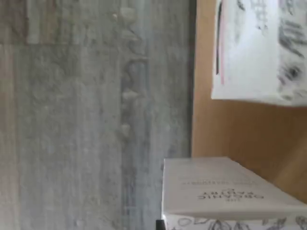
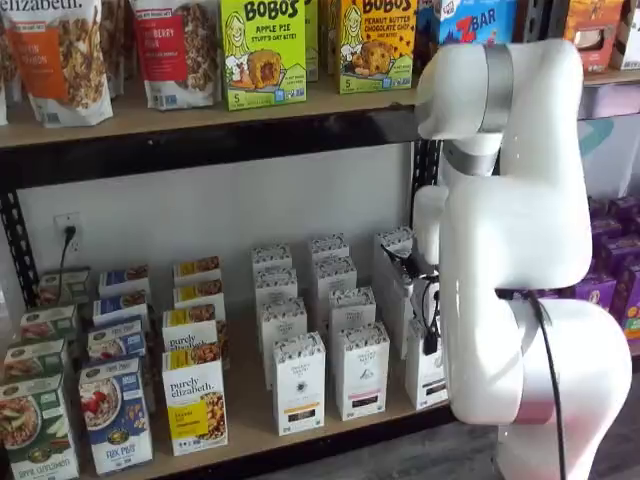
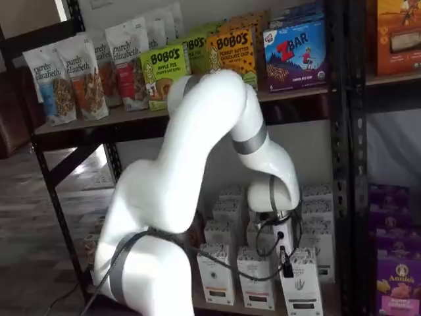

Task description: Pick up the white box with a green strip in the middle, on the bottom shelf, the sixth box from the left

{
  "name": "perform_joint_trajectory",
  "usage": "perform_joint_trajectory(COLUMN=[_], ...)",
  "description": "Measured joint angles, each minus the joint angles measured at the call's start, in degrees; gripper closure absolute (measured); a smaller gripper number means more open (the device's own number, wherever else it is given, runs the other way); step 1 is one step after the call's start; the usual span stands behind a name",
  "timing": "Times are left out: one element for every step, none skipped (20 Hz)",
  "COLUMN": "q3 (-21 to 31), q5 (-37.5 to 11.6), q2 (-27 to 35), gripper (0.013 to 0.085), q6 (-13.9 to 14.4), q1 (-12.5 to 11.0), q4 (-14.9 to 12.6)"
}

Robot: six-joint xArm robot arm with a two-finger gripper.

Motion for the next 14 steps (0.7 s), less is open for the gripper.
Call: perform_joint_trajectory(q3=[2.30, 4.59, 6.94, 9.27, 11.68, 13.71, 15.19, 16.86, 18.26, 19.75, 21.52, 22.76, 24.16, 26.23], q5=[-0.78, -1.48, -2.14, -2.68, -3.12, -3.52, -3.71, -3.92, -3.99, -3.98, -3.72, -3.50, -3.24, -2.82], q2=[-1.65, -3.31, -5.03, -6.81, -8.67, -10.32, -11.61, -13.03, -14.29, -15.78, -17.58, -18.93, -20.40, -22.66], gripper=[0.0490, 0.0490, 0.0490, 0.0490, 0.0490, 0.0490, 0.0490, 0.0490, 0.0490, 0.0490, 0.0490, 0.0490, 0.0490, 0.0490], q6=[1.30, 2.63, 3.93, 5.25, 6.11, 6.62, 6.72, 6.74, 6.84, 7.23, 8.32, 9.10, 9.80, 10.31], q1=[0.11, 0.21, 0.31, 0.45, 0.64, 0.84, 1.04, 1.27, 1.49, 1.69, 1.94, 2.16, 2.49, 3.11], q4=[-1.25, -2.48, -3.71, -4.91, -5.59, -5.90, -5.79, -5.54, -5.40, -5.55, -6.44, -7.04, -7.45, -7.41])
